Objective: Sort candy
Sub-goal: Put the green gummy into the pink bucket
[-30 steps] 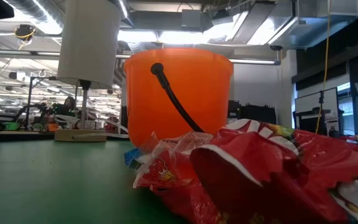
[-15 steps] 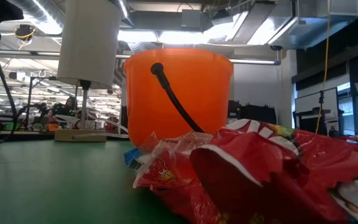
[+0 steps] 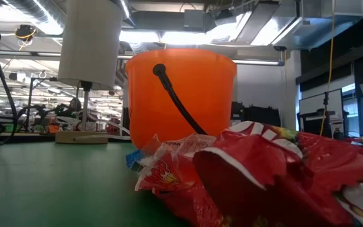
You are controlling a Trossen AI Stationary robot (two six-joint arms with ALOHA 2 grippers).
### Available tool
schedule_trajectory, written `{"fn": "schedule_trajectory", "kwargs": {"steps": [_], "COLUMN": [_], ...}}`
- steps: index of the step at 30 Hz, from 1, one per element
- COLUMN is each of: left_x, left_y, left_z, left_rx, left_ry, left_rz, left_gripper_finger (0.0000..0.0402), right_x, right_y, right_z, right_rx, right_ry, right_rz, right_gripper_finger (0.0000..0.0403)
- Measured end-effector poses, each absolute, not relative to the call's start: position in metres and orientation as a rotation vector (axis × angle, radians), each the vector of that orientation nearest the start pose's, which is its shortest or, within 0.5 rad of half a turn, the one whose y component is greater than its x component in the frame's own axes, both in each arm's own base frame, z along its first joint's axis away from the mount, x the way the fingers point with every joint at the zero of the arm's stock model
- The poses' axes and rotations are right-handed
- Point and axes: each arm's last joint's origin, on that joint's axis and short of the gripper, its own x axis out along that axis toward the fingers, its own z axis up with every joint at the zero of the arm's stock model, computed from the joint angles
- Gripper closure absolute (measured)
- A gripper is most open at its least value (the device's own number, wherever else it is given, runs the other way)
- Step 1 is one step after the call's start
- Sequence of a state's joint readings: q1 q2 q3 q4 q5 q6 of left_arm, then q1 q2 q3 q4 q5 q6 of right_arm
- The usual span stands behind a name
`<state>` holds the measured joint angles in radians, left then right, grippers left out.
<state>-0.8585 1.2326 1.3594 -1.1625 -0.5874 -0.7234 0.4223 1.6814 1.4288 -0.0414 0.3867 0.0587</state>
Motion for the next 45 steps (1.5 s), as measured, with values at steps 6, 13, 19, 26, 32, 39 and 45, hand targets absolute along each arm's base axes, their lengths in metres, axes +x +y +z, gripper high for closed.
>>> {"fn": "schedule_trajectory", "kwargs": {"steps": [6,13,19,26,32,39,45], "left_x": [0.166,0.189,0.195,0.194,0.199,0.205,0.208], "left_y": [-0.172,-0.168,-0.147,-0.12,-0.106,-0.095,-0.089], "left_z": [0.348,0.307,0.309,0.309,0.303,0.299,0.299], "left_rx": [0.094,0.044,0.028,0.034,0.042,0.045,0.042], "left_ry": [0.613,0.474,0.214,0.046,0.064,0.078,0.079], "left_rz": [-0.067,-0.152,-0.244,-0.268,-0.208,-0.157,-0.126], "left_gripper_finger": [0.0205,0.0206,0.0206,0.0206,0.0206,0.0206,0.0206], "right_x": [0.317,0.263,0.228,0.231,0.221,0.204,0.202], "right_y": [0.167,0.168,0.153,0.112,0.063,0.028,0.023], "right_z": [0.334,0.309,0.285,0.236,0.187,0.147,0.138], "right_rx": [-0.061,0.144,0.262,0.368,0.561,0.69,0.697], "right_ry": [0.493,0.881,1.057,1.134,1.158,1.146,1.132], "right_rz": [-0.035,-0.293,-0.675,-0.769,-0.715,-0.75,-0.736], "right_gripper_finger": [0.015,0.015,0.015,0.015,0.015,0.015,0.0174]}}
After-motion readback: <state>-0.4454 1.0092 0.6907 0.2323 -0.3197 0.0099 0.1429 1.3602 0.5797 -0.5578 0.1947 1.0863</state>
